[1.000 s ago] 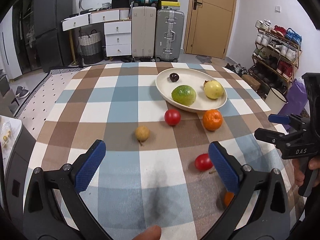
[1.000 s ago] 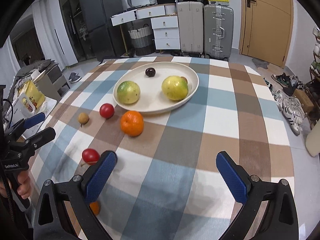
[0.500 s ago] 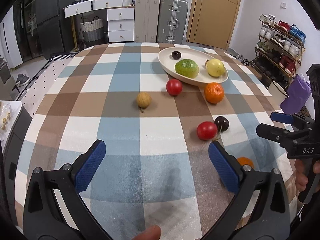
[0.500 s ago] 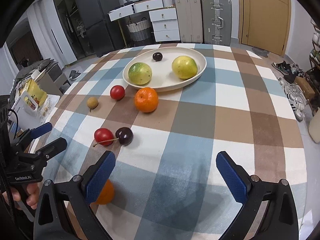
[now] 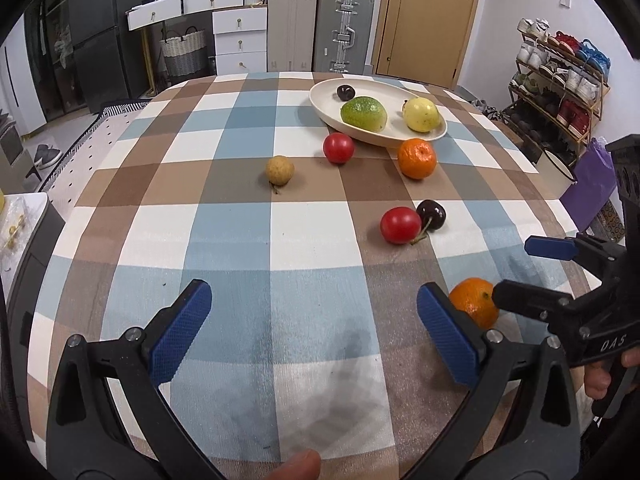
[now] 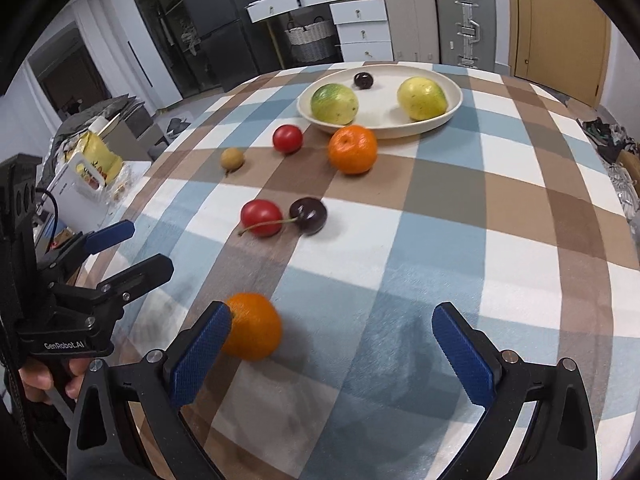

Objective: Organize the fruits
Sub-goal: 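Open both grippers and move them back toward the orange and tomatoes, then grasp the orange with the right gripper while the left grasps the red tomato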

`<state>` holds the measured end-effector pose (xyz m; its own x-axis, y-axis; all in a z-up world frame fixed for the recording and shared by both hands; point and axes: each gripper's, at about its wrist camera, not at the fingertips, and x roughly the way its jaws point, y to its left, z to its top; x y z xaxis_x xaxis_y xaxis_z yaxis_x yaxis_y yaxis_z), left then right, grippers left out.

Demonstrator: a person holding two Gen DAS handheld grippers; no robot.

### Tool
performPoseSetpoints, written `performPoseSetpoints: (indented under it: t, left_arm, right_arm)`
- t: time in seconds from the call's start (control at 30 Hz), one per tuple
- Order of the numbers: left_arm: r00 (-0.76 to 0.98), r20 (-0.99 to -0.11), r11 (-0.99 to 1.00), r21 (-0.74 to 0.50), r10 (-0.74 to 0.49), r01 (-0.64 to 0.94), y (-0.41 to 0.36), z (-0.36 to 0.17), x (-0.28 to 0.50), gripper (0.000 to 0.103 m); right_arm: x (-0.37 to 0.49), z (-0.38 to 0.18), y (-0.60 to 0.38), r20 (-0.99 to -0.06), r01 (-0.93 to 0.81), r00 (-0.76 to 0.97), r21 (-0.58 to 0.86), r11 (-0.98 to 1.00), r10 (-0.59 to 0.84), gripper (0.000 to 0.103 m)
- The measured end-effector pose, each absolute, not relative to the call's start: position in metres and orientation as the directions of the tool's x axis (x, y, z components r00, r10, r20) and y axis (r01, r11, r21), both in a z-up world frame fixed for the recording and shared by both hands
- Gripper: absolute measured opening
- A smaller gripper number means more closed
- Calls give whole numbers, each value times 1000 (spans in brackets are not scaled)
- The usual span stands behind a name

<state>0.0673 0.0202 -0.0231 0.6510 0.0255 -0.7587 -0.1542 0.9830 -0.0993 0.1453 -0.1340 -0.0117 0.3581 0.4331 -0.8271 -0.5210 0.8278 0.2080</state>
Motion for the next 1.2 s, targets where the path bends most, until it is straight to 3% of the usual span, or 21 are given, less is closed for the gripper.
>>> performPoseSetpoints:
  t: [0.83,0.93,1.0,1.17,1.2]
  left_arm:
    - [637,-771,978,-113,24,-173,23,-28,73,102]
    - [637,-770,976,-125,19,-181,26,-29,74,102]
    - [636,-771,976,-120,24,-183,26,-30,74,102]
    - [645,-764,974,-131,20,-184,29,-29,75,102]
    - [645,-764,973,-136,16,-184,30,-30,75,102]
  right_arm:
    - [123,-28,-100,-853,-642,292,160,750,432,101]
    - [120,-29,-95,-852,-658,309,131,741,424,96]
    - [119,-28,-93,-850,-666,322,108,738,416,86]
    - [117,-28,-93,-851,-676,337,79,732,403,80]
    - [116,-28,-94,-847,-680,338,81,729,410,75]
